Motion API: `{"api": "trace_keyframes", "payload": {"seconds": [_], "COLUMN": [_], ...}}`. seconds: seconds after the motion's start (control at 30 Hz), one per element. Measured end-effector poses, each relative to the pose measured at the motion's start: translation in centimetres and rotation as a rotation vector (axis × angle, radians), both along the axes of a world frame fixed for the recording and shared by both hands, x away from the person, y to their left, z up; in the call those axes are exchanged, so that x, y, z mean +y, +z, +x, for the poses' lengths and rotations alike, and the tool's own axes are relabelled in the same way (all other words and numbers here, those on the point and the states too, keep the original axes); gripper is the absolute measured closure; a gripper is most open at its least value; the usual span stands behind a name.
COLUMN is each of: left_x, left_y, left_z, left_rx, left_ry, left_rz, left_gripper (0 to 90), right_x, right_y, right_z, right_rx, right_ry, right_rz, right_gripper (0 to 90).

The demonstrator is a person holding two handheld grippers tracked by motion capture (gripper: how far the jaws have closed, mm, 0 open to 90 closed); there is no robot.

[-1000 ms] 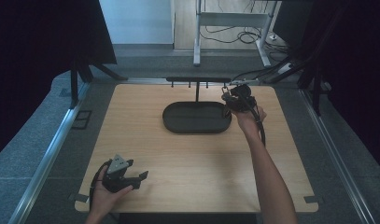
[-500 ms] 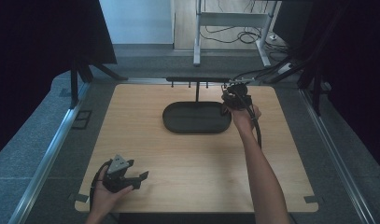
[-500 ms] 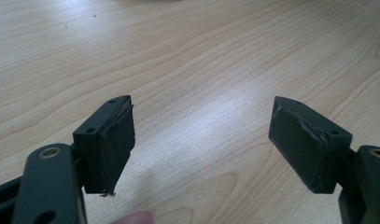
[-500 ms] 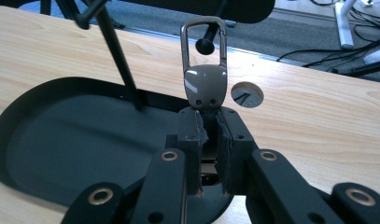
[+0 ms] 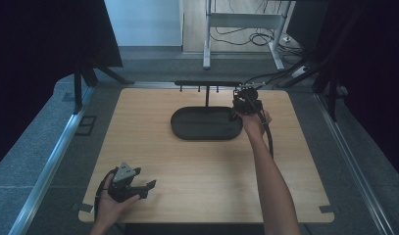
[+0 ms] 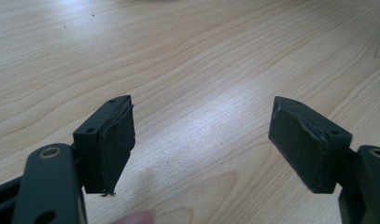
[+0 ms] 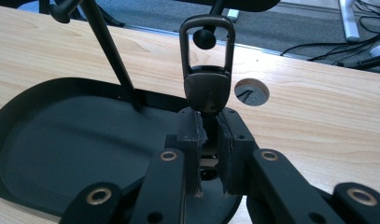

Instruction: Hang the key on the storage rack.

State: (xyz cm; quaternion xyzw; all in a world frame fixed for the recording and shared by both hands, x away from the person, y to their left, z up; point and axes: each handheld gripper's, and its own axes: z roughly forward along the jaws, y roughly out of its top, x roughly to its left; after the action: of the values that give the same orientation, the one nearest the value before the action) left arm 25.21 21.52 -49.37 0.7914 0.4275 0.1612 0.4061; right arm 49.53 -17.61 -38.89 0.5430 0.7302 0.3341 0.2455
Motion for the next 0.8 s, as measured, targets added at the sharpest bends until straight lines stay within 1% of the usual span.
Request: {"api": "trace_keyframes", "payload": {"seconds": [0.17,0.23,0.3,0.37,0.43,0.47,0.53,0.57,0.67,0.8], "left_x": [0.1,0.1,0.0,0.0,0.0,0.0,0.0,0.0,0.0,0.0], "left_y": [0.0,0.0,0.0,0.0,0.0,0.0,0.0,0.0,0.0,0.1], "left_z": [0.0,0.0,0.0,0.0,0.0,0.0,0.0,0.0,0.0,-0.1], "left_rx": [-0.001,-0.001,0.000,0.000,0.000,0.000,0.000,-0.001,-0.001,-0.002], "left_ry": [0.002,0.002,0.001,0.000,-0.001,-0.001,0.001,0.001,0.003,0.002], "left_rz": [-0.001,-0.001,0.001,0.002,0.003,0.003,0.002,0.002,0.001,0.003], "left_gripper": [23.1,23.1,23.1,23.1,23.1,23.1,23.1,23.1,23.1,23.1], "right_x": [0.1,0.1,0.1,0.0,0.0,-0.1,-0.2,-0.2,-0.3,-0.7], "right_y": [-0.2,-0.2,-0.4,-0.5,-0.5,-0.5,-0.5,-0.5,-0.5,-0.4], "right_z": [-0.1,-0.2,-0.2,-0.4,-0.5,-0.7,-1.0,-1.1,-1.9,-2.9], "right_rx": [-0.009,-0.012,-0.009,-0.014,-0.020,-0.026,-0.034,-0.030,-0.056,-0.057], "right_ry": [0.009,0.019,0.029,0.034,0.032,0.027,0.036,0.041,0.056,0.078], "right_rz": [0.001,0.007,0.001,-0.010,-0.010,-0.011,-0.006,-0.006,-0.005,0.016], "right_gripper": [78.8,72.8,68.0,61.2,53.1,50.4,46.4,44.8,43.6,42.5]}}
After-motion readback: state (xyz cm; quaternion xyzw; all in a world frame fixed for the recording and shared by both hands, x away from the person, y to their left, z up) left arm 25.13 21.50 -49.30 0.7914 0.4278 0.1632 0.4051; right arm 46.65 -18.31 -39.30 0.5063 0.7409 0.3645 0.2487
